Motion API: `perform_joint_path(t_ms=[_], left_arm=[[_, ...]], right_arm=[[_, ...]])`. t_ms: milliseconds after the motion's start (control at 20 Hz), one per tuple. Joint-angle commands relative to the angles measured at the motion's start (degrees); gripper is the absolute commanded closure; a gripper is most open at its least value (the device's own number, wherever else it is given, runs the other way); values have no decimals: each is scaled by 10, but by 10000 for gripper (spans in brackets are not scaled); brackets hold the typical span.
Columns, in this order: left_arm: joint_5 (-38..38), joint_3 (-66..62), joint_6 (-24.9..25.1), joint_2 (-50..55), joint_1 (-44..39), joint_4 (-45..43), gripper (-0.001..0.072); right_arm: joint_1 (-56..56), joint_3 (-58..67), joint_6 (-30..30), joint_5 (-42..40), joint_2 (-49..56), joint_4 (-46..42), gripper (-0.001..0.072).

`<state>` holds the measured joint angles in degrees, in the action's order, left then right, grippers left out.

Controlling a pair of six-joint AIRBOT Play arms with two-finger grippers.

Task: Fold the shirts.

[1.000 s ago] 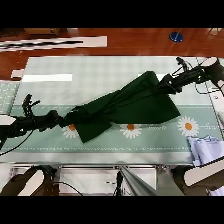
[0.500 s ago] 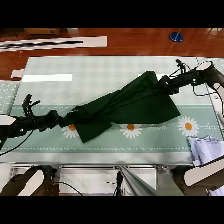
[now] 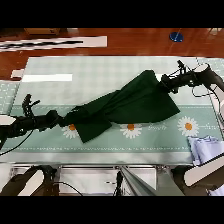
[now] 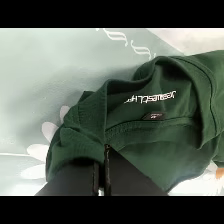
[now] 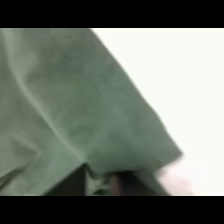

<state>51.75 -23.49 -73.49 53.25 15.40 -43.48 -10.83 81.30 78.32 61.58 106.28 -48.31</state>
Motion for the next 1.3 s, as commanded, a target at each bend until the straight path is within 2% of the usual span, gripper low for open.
perform_joint_path(t_ms=[0,50,200,500,900,1000,1150,1250], left_arm=[[-3,0,0,1,0,0,683],[-3,0,0,1,0,0,683],[-3,0,0,0,0,0,683],[-1,-64,2,-17,1,0,684],[25,-365,3,-39,0,0,685],[43,-447,-1,-41,0,2,684],[68,-583,-7,-55,0,15,685],[75,-663,-10,-74,0,15,684]], right_arm=[[0,0,3,-40,5,18,600],[0,0,3,-47,5,24,679],[-1,0,2,-45,3,30,685],[-19,22,-35,53,-70,33,685],[-111,41,-29,88,-268,35,685],[-132,41,-30,76,-323,81,685],[-153,74,-45,46,-402,194,686],[-152,138,-45,45,-439,198,686]])
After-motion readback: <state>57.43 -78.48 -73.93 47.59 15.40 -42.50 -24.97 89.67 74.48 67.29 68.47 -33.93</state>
